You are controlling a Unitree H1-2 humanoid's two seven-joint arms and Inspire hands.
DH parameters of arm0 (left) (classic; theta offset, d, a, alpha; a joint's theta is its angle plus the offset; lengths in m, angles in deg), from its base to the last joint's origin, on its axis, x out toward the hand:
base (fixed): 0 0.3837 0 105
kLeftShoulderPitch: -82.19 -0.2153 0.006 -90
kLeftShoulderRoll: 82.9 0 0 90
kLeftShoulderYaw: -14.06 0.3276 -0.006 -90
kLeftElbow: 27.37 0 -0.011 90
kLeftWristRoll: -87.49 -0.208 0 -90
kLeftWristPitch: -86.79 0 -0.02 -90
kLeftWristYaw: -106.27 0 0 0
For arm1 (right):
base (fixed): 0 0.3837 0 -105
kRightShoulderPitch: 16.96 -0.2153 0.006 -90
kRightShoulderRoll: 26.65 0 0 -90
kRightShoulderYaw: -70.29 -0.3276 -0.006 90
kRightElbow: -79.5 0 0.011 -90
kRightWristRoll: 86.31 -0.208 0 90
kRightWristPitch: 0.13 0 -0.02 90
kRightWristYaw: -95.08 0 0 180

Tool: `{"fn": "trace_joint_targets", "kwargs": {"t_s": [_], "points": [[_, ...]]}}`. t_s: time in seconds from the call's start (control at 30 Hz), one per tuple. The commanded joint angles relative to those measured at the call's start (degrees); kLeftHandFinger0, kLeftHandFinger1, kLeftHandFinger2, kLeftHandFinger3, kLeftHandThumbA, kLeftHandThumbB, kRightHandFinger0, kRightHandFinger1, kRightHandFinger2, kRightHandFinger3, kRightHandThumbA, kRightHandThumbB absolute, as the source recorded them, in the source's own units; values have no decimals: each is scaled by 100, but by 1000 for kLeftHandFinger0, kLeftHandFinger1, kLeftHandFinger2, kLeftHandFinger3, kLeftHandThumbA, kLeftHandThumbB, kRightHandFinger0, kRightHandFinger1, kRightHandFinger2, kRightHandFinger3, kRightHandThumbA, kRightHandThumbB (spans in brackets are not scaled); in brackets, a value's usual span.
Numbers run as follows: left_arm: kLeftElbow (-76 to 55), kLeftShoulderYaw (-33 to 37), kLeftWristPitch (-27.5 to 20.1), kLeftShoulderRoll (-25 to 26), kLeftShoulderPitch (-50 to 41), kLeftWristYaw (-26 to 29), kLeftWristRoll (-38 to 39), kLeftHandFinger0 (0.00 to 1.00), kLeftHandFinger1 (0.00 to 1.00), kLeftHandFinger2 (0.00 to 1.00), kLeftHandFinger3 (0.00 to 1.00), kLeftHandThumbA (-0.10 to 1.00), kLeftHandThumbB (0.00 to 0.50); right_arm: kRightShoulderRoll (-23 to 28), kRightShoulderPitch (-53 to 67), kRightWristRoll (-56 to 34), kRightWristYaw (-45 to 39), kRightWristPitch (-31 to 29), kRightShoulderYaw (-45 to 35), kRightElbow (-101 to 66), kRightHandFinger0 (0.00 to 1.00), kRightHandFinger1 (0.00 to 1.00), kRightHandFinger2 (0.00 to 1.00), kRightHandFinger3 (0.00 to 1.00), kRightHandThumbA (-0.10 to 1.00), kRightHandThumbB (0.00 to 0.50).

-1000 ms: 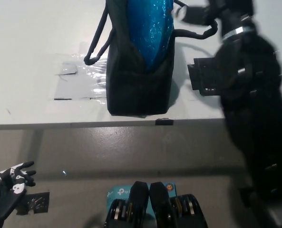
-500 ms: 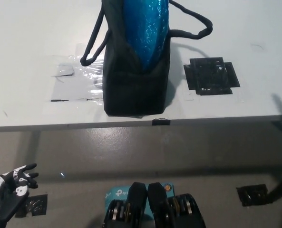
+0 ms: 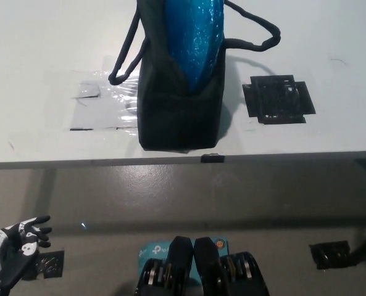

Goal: The robot uses its right hand to pick up a stack of plates kept in the middle of the desk and put it inside a bag kept next to it

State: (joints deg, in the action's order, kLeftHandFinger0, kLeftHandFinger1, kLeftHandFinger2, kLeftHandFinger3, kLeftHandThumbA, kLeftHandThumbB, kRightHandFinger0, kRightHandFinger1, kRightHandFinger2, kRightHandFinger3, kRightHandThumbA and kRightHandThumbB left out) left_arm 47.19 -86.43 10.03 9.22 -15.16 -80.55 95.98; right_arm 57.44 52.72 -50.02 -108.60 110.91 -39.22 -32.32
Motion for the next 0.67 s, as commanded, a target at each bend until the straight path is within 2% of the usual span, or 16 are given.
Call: {"fn": "trace_joint_targets", "kwargs": {"t_s": [0.0, 0.1, 0.17, 0.27, 0.33, 0.4, 0.47, 0.53, 0.63], "points": [[-135, -44, -198, 129, 32, -75, 2, 601, 697, 736, 1000, -100, 492, -490, 994, -2394, 707, -1862, -513, 534, 528, 623, 764, 1000, 408, 188], [-132, -43, -209, 128, 32, -75, -1, 596, 692, 733, 1000, -100, 489, -491, 1056, -2441, 732, -1972, -504, 604, 533, 625, 765, 1000, 429, 196], [-90, -43, -223, 142, 35, -94, 13, 620, 706, 746, 1000, -100, 482, -709, 1576, -2346, 1097, -2602, -555, 1336, 727, 780, 822, 1000, 503, 228], [-90, -43, -223, 142, 35, -94, 13, 624, 707, 748, 1000, -100, 482, -689, 1587, -2385, 1135, -2674, -530, 1375, 732, 782, 822, 1000, 503, 229], [-131, -71, -213, 137, -39, -81, 24, 624, 708, 751, 1000, -100, 479, -696, 1801, -2416, 1472, -3463, -649, 2271, 697, 753, 832, 1000, 564, 226], [-131, -71, -213, 137, -39, -81, 24, 624, 709, 753, 1000, -100, 477, -678, 1804, -2438, 1502, -3516, -626, 2305, 696, 754, 832, 1000, 566, 225], [-134, -78, -218, 129, -44, -84, 45, 608, 697, 746, 998, -100, 480, -617, 1810, -2364, 1690, -3814, -639, 2745, 676, 772, 853, 1000, 629, 250], [-122, -74, -247, 135, -43, -92, 39, 602, 694, 745, 998, -100, 484, -625, 1794, -2367, 1744, -3814, -636, 2716, 636, 728, 830, 1000, 634, 257], [-149, -90, -216, 143, -45, -83, 44, 604, 694, 745, 1000, -100, 489, -633, 1737, -2445, 1775, -3834, -630, 2761, 682, 760, 833, 1000, 617, 239]]}}
